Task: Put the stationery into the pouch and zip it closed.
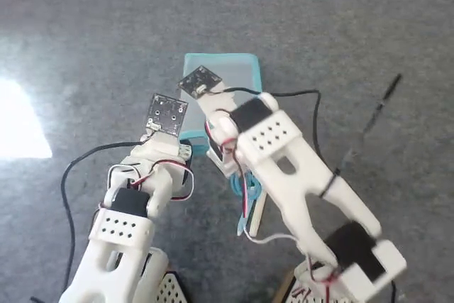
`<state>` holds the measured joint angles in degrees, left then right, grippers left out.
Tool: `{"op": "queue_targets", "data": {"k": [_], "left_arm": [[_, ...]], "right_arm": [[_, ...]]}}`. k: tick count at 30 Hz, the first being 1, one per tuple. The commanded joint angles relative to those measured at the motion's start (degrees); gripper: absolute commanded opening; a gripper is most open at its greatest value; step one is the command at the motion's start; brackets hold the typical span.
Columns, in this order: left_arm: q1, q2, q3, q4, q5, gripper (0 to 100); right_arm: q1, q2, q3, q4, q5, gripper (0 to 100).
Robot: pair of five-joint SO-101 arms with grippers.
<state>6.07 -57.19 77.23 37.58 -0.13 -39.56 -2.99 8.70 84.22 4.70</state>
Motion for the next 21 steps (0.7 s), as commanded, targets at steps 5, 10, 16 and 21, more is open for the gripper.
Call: {"op": "queue_targets", "data": {"k": [5, 10, 16, 21], "left_arm": [[1.7, -1.4, -0.5, -1.2, -0.6, 1], [4.9, -1.4, 0.7, -1.3, -0.7, 1], [5.3, -1.4, 0.8, -1.3, -0.8, 1], [5.4, -1.4, 0.9, -1.3, -0.8, 1]], "right_arm": [[3.8, 4.4, -11.4, 0.7, -5.9, 0.7], [4.0, 5.0, -17.1, 2.1, -5.7, 0.9], [3.9, 5.0, -21.0, 3.8, -3.9, 7.0], [3.6, 5.0, -22.9, 6.3, -2.6, 28.9]]}}
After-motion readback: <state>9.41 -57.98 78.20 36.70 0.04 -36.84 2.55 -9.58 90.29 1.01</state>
